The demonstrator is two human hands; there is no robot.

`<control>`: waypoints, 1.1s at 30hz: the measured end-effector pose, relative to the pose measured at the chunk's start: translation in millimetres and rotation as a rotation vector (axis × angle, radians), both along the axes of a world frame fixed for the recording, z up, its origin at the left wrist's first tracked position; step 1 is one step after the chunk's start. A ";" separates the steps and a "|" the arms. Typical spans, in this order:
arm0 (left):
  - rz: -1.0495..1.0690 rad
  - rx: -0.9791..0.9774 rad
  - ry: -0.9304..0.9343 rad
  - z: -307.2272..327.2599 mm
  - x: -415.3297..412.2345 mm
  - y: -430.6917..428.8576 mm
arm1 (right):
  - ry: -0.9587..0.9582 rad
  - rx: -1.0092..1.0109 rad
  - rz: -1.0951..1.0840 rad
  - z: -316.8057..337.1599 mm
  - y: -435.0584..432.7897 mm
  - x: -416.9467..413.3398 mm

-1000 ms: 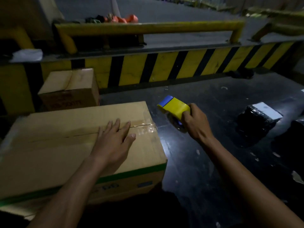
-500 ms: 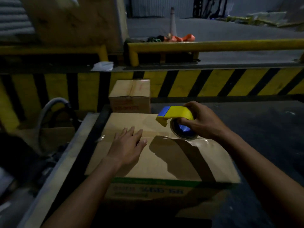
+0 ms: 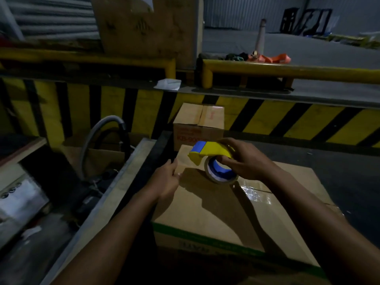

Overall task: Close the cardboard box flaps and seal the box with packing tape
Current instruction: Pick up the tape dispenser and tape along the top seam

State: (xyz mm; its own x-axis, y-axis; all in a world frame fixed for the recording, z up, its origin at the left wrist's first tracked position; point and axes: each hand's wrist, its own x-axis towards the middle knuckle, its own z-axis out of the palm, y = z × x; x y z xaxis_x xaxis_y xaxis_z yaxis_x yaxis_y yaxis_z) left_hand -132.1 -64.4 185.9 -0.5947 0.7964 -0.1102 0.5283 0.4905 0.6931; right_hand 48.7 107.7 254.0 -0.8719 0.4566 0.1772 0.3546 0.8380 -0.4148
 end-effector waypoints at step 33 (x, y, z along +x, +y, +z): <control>0.222 0.408 -0.879 25.7 -31.9 17.3 | 0.151 -0.057 0.140 -28.6 -0.2 -33.8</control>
State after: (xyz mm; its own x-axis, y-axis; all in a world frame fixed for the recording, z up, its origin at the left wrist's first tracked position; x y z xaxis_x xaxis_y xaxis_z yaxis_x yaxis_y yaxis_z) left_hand -164.0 -47.0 211.6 -0.5728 0.7521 -0.3259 -0.3293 0.1529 0.9318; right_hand 14.9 107.5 225.4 -0.8931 0.3455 0.2881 0.1662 0.8485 -0.5023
